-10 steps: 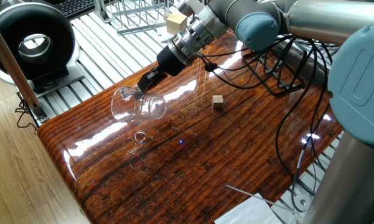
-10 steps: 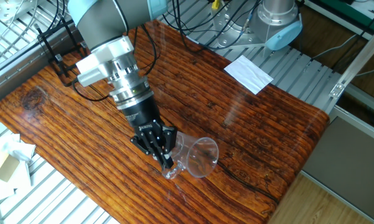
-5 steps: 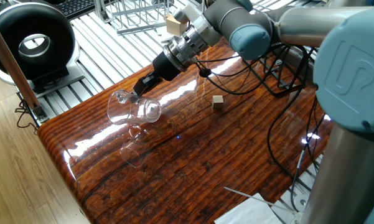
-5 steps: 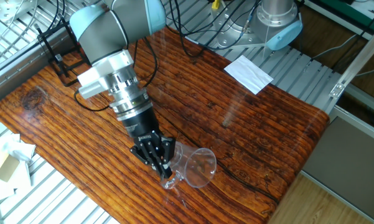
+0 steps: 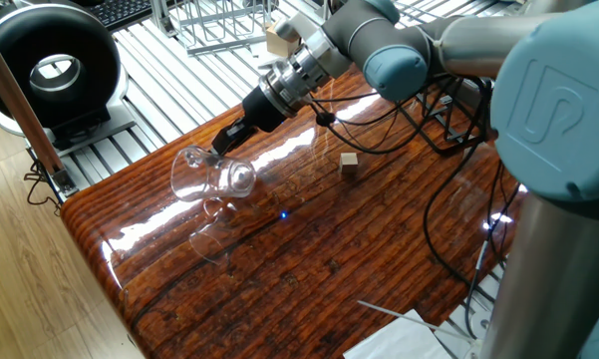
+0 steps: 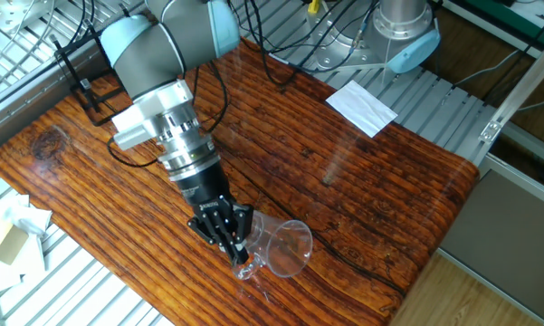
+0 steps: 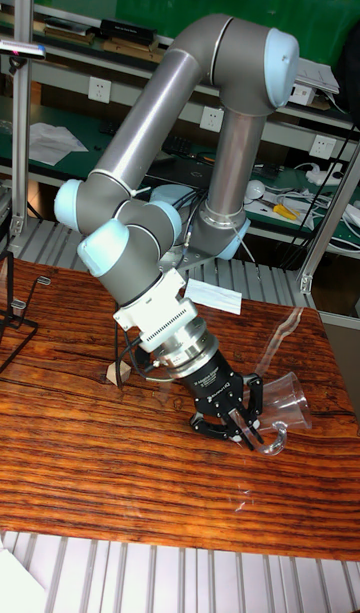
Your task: Take the cup off the cup rack
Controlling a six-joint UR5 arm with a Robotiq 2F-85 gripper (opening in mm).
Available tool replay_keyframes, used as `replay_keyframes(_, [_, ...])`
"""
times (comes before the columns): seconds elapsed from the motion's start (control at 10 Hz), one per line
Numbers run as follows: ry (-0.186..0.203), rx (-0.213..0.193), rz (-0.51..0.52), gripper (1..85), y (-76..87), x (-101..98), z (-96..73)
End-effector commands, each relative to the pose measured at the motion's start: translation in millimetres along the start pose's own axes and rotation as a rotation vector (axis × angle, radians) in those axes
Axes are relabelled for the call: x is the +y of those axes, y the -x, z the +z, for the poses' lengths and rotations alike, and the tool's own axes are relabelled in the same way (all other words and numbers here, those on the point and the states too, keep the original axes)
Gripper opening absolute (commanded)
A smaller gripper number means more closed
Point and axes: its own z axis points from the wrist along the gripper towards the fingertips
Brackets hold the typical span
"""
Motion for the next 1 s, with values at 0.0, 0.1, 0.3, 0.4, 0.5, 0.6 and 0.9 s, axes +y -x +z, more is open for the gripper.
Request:
replay_keyframes(0.0, [0.005, -0.011, -0.004, 1.3, 4.3, -4.0, 0.4])
replay_keyframes(0.1, [0.005, -0.009, -0.005, 1.3, 4.1, -4.9, 1.2])
replay_keyframes(0.3, [0.004, -0.009, -0.007, 1.3, 4.0, -7.3, 2.1])
replay_keyframes(0.4, [0.005, -0.007, -0.009, 1.3, 3.8, -7.3, 1.9])
replay_keyframes(0.5, [0.005, -0.007, -0.010, 1.3, 3.8, -7.5, 1.8])
replay_keyframes(0.6, [0.005, -0.006, -0.010, 1.3, 3.4, -7.9, 1.6])
replay_keyframes(0.9, [0.027, -0.012, -0.024, 1.3, 4.8, -4.4, 0.6])
